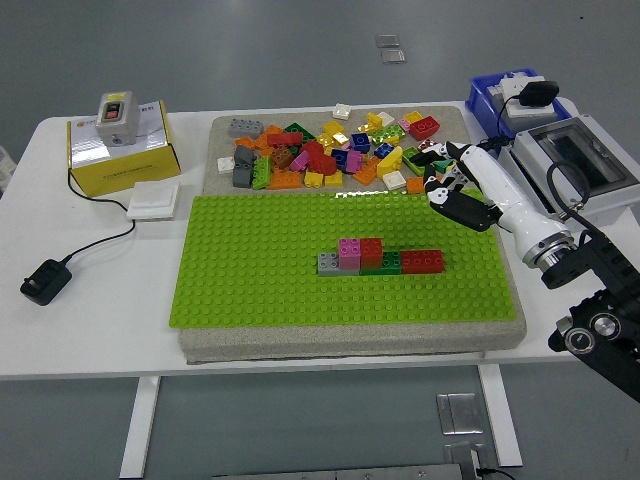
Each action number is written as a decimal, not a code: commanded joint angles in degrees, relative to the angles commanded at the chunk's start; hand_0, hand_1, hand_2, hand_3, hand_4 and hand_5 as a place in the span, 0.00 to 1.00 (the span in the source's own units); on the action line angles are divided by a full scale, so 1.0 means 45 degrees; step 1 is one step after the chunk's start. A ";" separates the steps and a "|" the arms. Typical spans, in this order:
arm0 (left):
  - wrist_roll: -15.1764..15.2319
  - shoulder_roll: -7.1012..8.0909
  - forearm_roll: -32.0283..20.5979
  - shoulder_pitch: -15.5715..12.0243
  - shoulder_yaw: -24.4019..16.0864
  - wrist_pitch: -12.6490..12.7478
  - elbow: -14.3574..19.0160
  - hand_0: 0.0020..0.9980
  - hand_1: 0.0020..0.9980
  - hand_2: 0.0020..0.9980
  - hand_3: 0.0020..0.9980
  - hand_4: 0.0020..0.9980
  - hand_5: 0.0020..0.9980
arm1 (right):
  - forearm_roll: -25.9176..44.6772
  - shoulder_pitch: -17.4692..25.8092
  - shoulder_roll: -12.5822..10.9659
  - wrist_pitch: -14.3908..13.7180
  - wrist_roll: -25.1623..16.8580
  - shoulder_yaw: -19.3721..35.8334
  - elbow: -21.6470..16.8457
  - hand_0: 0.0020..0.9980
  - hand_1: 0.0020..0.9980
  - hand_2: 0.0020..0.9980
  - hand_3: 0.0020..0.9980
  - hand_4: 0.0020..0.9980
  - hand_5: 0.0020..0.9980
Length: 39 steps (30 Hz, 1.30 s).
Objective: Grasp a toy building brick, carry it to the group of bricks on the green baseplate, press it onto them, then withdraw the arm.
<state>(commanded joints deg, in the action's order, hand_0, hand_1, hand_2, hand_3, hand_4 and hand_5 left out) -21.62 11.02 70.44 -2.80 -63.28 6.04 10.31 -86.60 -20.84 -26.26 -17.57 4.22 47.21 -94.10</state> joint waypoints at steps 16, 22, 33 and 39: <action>-0.0060 0.0196 0.0172 0.0052 -0.0002 -0.0054 0.0000 0.68 0.65 0.48 0.63 0.08 0.65 | 0.0746 -0.1453 0.0242 0.0256 0.0140 -0.2504 0.0348 0.26 0.30 0.70 0.68 0.18 0.39; -0.0087 0.0155 0.0077 0.0009 0.0033 -0.0066 0.0000 0.68 0.65 0.48 0.63 0.08 0.65 | 0.0764 -0.1280 0.0269 0.0071 0.0141 -0.2313 0.0527 0.26 0.28 0.70 0.68 0.16 0.39; -0.0068 0.0012 -0.0169 0.0030 0.0123 -0.0053 0.0000 0.68 0.65 0.48 0.63 0.08 0.65 | 0.0899 -0.0381 0.0087 -0.0041 -0.0044 -0.0867 0.0750 0.25 0.27 0.69 0.68 0.18 0.37; -0.0061 -0.0008 -0.0266 0.0018 0.0158 -0.0055 0.0000 0.68 0.65 0.48 0.63 0.08 0.65 | 0.1072 0.0208 -0.0095 -0.0198 -0.0253 0.0424 0.0775 0.24 0.27 0.70 0.68 0.21 0.34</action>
<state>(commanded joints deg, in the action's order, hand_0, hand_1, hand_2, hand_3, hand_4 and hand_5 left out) -21.89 10.98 69.24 -2.72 -62.57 5.80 10.31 -81.77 -19.91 -26.69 -18.46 3.09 49.12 -90.62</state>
